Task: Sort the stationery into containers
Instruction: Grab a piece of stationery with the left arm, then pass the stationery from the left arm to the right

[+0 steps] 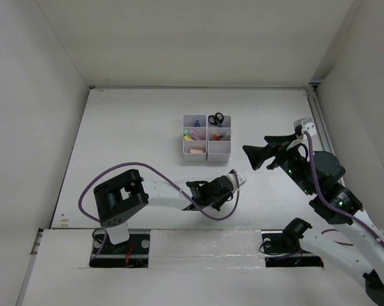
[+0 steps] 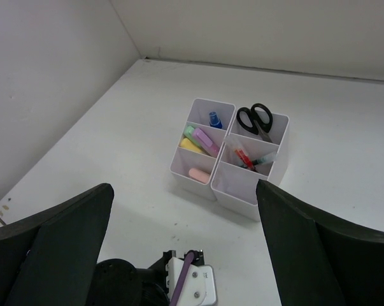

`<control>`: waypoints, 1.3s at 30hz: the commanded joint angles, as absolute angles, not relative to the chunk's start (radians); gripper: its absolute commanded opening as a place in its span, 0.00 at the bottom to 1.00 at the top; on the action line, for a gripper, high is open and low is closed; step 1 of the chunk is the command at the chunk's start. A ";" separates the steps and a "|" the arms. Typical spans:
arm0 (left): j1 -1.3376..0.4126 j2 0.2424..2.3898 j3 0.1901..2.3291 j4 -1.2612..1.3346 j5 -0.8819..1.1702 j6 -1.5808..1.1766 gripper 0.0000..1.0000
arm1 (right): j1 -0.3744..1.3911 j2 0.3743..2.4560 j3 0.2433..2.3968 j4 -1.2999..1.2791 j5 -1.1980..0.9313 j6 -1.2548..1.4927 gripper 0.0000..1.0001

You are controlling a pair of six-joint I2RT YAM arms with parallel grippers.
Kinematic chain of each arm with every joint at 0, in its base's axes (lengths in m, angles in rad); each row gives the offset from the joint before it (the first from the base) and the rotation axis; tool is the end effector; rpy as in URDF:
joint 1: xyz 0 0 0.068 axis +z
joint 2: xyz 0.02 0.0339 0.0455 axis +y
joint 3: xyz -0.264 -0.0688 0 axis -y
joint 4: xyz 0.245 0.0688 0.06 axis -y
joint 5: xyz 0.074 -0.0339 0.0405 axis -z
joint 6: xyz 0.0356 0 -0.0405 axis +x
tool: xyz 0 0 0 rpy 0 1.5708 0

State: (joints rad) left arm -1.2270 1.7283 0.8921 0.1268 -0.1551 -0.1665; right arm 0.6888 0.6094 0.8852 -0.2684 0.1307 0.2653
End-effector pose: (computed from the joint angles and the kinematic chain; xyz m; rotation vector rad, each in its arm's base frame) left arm 0.1242 -0.3305 0.1615 1.1069 2.0526 -0.5483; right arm 0.1050 0.0805 0.3899 -0.2327 1.5833 0.6458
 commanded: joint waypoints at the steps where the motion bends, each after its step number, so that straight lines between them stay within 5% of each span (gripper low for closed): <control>1: -1.221 1.766 0.882 0.069 -0.158 -0.175 0.00 | 0.692 0.606 0.888 -0.215 0.129 0.258 1.00; 6: -1.221 1.640 0.861 0.083 -0.219 -0.227 0.00 | 0.692 0.626 0.859 -0.202 0.216 0.336 1.00; 10: -1.221 1.337 0.763 0.155 -0.345 -0.265 0.00 | 0.670 0.698 0.859 -0.192 0.184 0.412 1.00; 21: -1.230 0.821 0.546 0.272 -0.453 -0.204 0.00 | 0.603 0.848 0.695 0.233 -0.349 0.663 0.91; 39: -1.230 0.761 0.494 0.341 -0.503 -0.172 0.00 | 0.811 1.048 0.657 0.429 -0.291 0.762 0.72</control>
